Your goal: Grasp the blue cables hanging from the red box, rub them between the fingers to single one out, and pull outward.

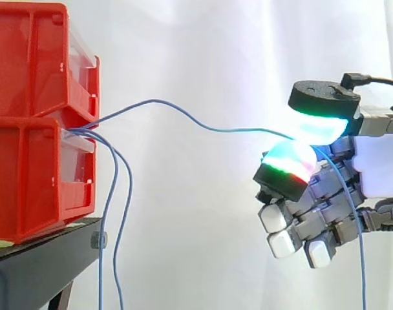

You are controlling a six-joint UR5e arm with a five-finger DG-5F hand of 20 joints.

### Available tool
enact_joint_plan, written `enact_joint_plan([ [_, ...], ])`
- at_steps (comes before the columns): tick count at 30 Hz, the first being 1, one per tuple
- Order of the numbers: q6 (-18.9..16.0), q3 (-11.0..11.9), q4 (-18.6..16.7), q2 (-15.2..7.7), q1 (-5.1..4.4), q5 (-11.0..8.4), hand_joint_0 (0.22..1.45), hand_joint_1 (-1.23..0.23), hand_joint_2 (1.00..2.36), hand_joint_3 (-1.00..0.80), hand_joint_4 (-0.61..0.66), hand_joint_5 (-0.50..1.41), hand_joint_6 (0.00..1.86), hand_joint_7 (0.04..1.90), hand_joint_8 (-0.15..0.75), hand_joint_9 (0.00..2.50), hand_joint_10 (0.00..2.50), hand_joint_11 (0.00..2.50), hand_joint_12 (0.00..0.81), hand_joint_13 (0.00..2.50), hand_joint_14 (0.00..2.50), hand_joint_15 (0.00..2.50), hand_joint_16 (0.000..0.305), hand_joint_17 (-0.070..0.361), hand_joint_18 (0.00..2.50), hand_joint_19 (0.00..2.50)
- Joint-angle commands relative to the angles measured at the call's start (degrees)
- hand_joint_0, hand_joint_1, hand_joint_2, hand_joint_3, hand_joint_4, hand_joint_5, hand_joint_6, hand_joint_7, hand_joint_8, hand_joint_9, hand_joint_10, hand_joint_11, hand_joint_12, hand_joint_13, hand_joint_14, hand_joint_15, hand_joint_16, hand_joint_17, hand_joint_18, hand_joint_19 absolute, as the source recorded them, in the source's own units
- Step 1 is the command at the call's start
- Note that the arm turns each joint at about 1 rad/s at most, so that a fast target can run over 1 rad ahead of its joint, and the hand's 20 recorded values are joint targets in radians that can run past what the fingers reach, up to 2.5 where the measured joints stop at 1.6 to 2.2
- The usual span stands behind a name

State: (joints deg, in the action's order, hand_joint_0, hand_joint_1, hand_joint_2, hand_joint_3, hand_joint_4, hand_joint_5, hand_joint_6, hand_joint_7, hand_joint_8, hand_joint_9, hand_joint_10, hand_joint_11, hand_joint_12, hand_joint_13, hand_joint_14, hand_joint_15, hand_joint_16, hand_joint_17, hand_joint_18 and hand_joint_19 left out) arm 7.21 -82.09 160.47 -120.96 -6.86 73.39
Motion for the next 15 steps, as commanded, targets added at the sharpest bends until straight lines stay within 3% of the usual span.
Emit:
enact_joint_plan([
  [1,0.0,0.0,0.0,-0.1,0.00,0.00,0.60,-0.71,1.02,0.06,0.25,-0.17,0.84,1.03,0.305,0.81,0.01,0.57,0.361,0.73,0.01,0.42,0.048,0.107,0.67,0.66],
  [15,0.0,0.0,0.0,0.0,0.00,0.00,0.61,-0.71,1.01,0.05,0.25,-0.17,0.85,1.01,0.328,0.86,0.01,0.60,0.396,0.77,0.01,0.40,0.052,0.118,0.71,0.64],
])
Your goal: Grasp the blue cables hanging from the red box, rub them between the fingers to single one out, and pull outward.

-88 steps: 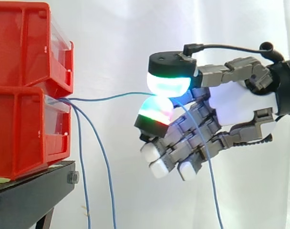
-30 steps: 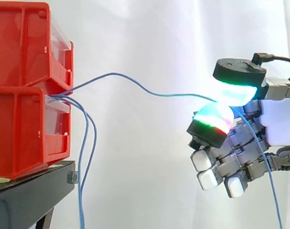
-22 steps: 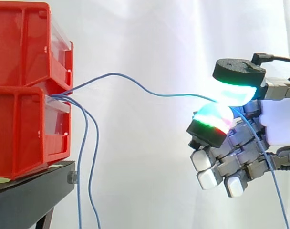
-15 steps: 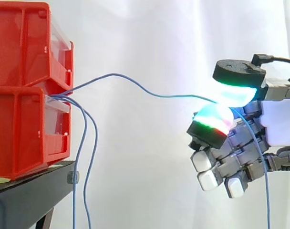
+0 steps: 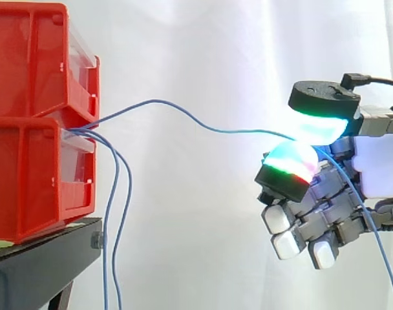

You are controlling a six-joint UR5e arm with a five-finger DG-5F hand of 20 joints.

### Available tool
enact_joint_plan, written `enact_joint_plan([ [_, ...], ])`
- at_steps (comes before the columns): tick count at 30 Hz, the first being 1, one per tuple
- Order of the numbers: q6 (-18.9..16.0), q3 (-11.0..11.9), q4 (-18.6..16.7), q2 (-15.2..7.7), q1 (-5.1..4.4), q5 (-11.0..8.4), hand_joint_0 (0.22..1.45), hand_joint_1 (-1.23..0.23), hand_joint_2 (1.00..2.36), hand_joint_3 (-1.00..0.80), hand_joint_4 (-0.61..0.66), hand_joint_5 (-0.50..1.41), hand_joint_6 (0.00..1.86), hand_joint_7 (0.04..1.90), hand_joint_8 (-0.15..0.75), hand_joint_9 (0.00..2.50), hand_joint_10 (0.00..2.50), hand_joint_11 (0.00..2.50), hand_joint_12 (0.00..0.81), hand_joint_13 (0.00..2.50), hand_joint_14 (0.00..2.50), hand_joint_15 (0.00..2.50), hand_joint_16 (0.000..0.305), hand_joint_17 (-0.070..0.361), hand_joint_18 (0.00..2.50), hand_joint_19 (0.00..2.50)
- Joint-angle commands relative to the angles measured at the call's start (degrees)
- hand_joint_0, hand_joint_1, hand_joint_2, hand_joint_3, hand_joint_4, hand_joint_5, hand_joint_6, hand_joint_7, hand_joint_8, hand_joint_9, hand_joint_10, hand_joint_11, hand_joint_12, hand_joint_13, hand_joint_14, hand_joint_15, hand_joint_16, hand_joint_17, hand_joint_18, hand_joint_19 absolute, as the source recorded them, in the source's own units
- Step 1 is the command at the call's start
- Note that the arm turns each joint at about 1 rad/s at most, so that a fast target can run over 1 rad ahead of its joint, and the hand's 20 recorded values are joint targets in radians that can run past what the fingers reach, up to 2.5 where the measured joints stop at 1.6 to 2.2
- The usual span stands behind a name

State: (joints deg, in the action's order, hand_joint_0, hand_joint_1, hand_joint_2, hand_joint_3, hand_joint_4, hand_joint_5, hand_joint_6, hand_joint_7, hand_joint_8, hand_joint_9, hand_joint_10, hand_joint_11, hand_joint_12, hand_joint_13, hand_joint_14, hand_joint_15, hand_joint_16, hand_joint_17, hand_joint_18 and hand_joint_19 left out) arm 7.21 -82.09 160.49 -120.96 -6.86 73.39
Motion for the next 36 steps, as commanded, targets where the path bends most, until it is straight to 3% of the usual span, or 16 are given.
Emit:
enact_joint_plan([
  [1,0.0,0.0,0.0,-0.1,0.00,0.00,0.61,-0.71,1.01,0.05,0.25,-0.17,0.85,1.00,0.334,0.86,0.01,0.60,0.400,0.76,0.01,0.39,0.053,0.120,0.71,0.62],
  [13,0.0,0.0,0.0,0.0,0.00,0.00,0.61,-0.71,1.01,0.06,0.26,-0.16,0.85,1.01,0.349,0.93,0.01,0.66,0.386,0.77,0.01,0.38,0.053,0.119,0.67,0.58],
  [14,0.0,0.0,0.0,0.0,0.00,0.00,0.61,-0.71,1.01,0.06,0.26,-0.16,0.85,0.99,0.352,0.93,0.01,0.64,0.345,0.73,0.01,0.35,0.038,0.086,0.55,0.56],
  [15,0.0,0.0,0.0,-0.1,0.00,0.00,0.61,-0.71,1.01,0.06,0.26,-0.16,0.85,0.99,0.351,0.93,0.01,0.64,0.332,0.73,0.01,0.34,0.036,0.081,0.54,0.55],
  [16,0.0,0.0,0.0,0.0,0.00,0.00,0.61,-0.72,1.00,0.07,0.27,-0.16,0.85,0.99,0.347,0.93,0.01,0.62,0.247,0.67,0.01,0.31,0.021,0.047,0.38,0.47],
  [17,0.0,0.0,0.0,0.0,0.00,0.00,0.60,-0.72,1.00,0.07,0.27,-0.16,0.86,0.99,0.343,0.93,0.01,0.61,0.234,0.64,0.01,0.29,0.020,0.044,0.34,0.44],
  [20,0.0,0.0,0.1,0.0,0.00,0.00,0.60,-0.71,1.00,0.08,0.28,-0.16,0.86,0.97,0.343,0.94,0.00,0.61,0.238,0.62,0.01,0.31,0.021,0.047,0.28,0.44],
  [21,0.0,0.0,0.0,0.0,0.00,0.00,0.58,-0.71,1.08,0.06,0.28,-0.15,0.86,0.97,0.351,0.96,0.00,0.61,0.243,0.61,0.01,0.30,0.022,0.049,0.28,0.45],
  [24,0.0,0.0,0.0,0.0,0.00,0.00,0.56,-0.72,1.14,0.04,0.28,-0.15,0.86,0.96,0.353,0.97,0.00,0.61,0.248,0.63,0.01,0.31,0.024,0.053,0.33,0.46],
  [36,0.1,0.0,0.1,0.0,0.00,0.00,0.54,-0.74,1.19,0.02,0.28,-0.14,0.84,0.99,0.360,1.05,0.00,0.62,0.235,0.76,0.01,0.35,0.020,0.046,0.35,0.57],
])
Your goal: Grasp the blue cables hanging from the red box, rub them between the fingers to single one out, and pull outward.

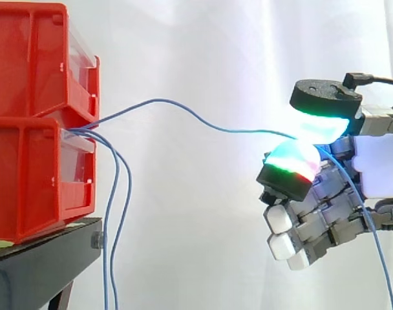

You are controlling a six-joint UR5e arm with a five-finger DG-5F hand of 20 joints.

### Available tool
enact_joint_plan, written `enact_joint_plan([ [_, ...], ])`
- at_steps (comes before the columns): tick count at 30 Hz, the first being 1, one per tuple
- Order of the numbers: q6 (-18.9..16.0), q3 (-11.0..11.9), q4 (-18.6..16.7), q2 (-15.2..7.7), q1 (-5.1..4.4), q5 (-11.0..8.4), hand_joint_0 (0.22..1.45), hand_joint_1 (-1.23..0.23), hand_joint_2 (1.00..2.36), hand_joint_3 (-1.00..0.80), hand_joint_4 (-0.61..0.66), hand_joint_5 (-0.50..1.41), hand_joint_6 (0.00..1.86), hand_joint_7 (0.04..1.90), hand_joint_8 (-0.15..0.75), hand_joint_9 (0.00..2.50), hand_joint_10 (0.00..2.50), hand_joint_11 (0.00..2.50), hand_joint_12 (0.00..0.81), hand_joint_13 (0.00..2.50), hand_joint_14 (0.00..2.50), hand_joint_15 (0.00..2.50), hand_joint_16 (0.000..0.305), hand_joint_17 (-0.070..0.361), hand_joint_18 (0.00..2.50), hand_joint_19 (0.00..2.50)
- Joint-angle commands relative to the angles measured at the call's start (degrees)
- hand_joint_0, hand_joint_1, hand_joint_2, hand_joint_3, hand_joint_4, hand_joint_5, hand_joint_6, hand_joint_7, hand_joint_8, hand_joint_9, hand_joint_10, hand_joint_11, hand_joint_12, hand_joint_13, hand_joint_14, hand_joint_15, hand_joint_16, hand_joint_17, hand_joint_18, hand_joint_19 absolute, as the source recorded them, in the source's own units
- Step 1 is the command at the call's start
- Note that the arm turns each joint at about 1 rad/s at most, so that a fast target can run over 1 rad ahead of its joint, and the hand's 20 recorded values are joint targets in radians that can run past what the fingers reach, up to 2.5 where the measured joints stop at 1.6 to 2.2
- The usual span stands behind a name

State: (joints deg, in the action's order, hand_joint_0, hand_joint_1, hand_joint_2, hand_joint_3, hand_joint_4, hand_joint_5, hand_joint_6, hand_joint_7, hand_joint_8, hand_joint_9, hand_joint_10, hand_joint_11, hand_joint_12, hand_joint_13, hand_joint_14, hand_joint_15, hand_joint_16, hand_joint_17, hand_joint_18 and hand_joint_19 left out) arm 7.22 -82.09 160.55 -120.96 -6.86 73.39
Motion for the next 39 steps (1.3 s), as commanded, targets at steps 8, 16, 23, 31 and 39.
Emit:
enact_joint_plan([
  [8,0.0,0.0,0.0,0.0,0.00,0.00,0.53,-0.74,1.19,0.02,0.27,-0.14,0.84,1.00,0.366,1.07,0.01,0.64,0.233,0.78,0.01,0.37,0.020,0.045,0.34,0.60],
  [16,0.0,0.0,0.0,0.0,0.00,0.00,0.53,-0.74,1.19,0.02,0.27,-0.14,0.84,1.01,0.367,1.08,0.00,0.65,0.237,0.80,0.01,0.38,0.019,0.043,0.33,0.61],
  [23,0.0,0.0,0.0,-0.1,0.00,0.00,0.53,-0.74,1.21,0.02,0.27,-0.14,0.84,1.01,0.370,1.10,0.00,0.66,0.241,0.82,0.01,0.39,0.019,0.043,0.34,0.61],
  [31,0.0,0.0,-0.1,-0.1,0.00,0.00,0.52,-0.73,1.24,0.01,0.26,-0.14,0.83,1.02,0.373,1.13,0.00,0.66,0.242,0.85,0.01,0.40,0.019,0.042,0.34,0.61],
  [39,0.0,0.0,0.0,-0.1,0.00,0.00,0.51,-0.73,1.25,0.01,0.26,-0.13,0.83,1.02,0.376,1.14,0.01,0.67,0.243,0.87,0.01,0.41,0.019,0.042,0.35,0.61],
])
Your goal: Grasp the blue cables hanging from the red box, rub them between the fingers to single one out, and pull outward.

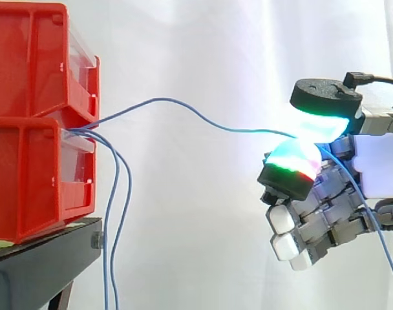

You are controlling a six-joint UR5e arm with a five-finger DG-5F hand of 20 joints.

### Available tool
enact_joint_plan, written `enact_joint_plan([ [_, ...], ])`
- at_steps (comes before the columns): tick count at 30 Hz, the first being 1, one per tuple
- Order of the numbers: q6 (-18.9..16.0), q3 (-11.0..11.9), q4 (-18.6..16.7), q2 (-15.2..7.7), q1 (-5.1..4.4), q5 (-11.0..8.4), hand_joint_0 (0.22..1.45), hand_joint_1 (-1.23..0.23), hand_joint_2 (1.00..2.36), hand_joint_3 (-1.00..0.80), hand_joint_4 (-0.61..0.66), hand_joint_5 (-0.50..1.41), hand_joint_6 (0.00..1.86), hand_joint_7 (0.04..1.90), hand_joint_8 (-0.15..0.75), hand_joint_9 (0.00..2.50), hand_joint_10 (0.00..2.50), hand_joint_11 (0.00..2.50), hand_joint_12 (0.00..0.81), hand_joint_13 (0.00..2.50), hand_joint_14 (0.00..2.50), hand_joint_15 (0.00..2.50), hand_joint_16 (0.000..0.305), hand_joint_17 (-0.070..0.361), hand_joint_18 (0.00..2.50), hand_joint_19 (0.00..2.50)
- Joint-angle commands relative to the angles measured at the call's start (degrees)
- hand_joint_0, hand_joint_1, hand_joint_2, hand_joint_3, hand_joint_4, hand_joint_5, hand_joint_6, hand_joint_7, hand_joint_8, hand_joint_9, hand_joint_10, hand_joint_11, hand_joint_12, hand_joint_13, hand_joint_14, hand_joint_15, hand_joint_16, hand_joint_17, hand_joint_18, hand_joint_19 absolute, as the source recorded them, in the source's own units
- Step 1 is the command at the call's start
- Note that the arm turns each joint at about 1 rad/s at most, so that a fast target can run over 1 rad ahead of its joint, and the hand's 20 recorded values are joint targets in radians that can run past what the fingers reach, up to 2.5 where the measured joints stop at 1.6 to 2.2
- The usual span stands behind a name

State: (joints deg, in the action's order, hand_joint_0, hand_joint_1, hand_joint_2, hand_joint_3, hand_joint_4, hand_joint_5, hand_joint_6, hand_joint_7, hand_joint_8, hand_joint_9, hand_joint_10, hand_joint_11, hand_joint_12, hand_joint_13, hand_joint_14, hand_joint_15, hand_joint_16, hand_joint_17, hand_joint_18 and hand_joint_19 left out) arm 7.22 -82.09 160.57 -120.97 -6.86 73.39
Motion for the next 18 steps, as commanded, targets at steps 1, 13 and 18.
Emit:
enact_joint_plan([
  [1,0.0,0.0,0.0,0.0,0.01,0.00,0.51,-0.73,1.26,0.01,0.26,-0.13,0.83,1.03,0.379,1.14,0.00,0.68,0.243,0.87,0.01,0.41,0.018,0.041,0.35,0.61],
  [13,0.0,0.0,0.0,-0.1,0.01,0.00,0.51,-0.73,1.26,0.01,0.25,-0.13,0.83,1.03,0.373,1.16,0.00,0.68,0.243,0.88,0.01,0.42,0.017,0.039,0.35,0.62],
  [18,0.1,0.0,0.0,-0.1,0.01,0.00,0.51,-0.73,1.26,0.01,0.25,-0.13,0.83,1.03,0.373,1.16,0.01,0.68,0.242,0.89,0.01,0.42,0.017,0.039,0.35,0.62],
])
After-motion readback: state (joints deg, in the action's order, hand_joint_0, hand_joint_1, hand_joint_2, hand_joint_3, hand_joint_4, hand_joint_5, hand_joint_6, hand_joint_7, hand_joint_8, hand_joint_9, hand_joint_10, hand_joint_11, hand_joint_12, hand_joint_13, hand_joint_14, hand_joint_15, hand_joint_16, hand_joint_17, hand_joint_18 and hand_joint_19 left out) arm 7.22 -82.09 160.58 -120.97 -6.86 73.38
